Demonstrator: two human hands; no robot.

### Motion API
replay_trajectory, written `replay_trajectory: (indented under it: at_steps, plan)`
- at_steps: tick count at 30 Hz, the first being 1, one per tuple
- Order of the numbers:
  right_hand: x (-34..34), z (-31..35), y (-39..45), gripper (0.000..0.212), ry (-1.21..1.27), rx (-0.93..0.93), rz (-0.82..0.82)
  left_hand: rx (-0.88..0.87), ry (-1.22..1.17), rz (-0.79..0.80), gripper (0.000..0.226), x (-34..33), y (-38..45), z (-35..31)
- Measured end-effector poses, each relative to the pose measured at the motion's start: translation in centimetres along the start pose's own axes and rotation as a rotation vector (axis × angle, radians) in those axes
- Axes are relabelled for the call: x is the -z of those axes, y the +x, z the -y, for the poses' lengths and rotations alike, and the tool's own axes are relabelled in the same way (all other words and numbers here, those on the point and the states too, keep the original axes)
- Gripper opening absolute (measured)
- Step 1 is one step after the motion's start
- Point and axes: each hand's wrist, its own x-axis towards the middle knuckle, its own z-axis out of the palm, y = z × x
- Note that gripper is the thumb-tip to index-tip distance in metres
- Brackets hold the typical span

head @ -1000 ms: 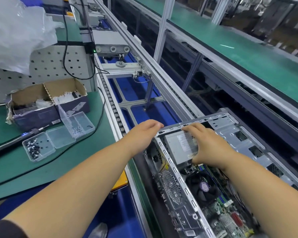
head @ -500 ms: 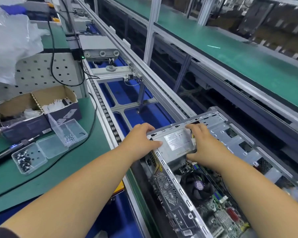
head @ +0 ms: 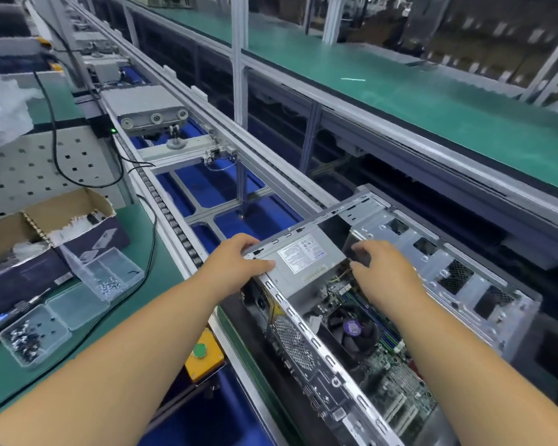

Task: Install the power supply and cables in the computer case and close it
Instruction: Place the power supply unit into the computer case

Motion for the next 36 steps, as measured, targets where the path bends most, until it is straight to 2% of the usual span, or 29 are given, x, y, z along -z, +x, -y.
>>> replay_trajectory:
  at_steps: [2,5,9,12,14,16,19,28,33,36]
  plan:
    - [-0.1,0.6,0.2,0.020,0.197,-0.083,0.034,0.001,0.003,0.020,0.036,0.2,0.3,-0.2]
    - [-0.7,1.9,0.6,0.037,0.503,-0.263,0.123,-0.027,0.027,0.095,0.047,0.5,1.1,-0.4]
    - [-2.3,3.7,1.3,0.054,0.847,-0.534,0.172,-0.263,0.135,0.320,0.066,1.7,2.2,-0.4]
    - [-4.2,4.4,1.7,0.059,0.947,-0.672,0.178,-0.488,0.455,0.499,0.092,3.1,3.0,0.0]
    - [-5.4,4.7,1.7,0.058,0.967,-0.726,0.192,-0.607,0.742,0.507,0.110,3.9,3.7,0.3]
    - [-6.1,4.6,1.7,0.048,0.998,-0.739,0.172,-0.754,0.974,0.433,0.112,3.9,4.3,0.6]
    - [-6.4,4.2,1.7,0.033,1.058,-0.682,0.128,-0.845,1.049,0.323,0.098,3.1,4.7,0.9]
    - [-5.9,2.6,2.5,0.049,0.876,-0.533,0.034,-0.898,1.126,0.237,0.110,1.3,5.3,0.6]
    - [-5.7,1.5,3.0,0.045,0.982,-0.526,0.032,-0.907,1.143,0.327,0.124,1.1,6.0,-0.3]
    - [-5.7,1.4,3.1,0.045,0.988,-0.535,0.041,-0.800,1.104,0.529,0.138,1.8,6.3,-1.1]
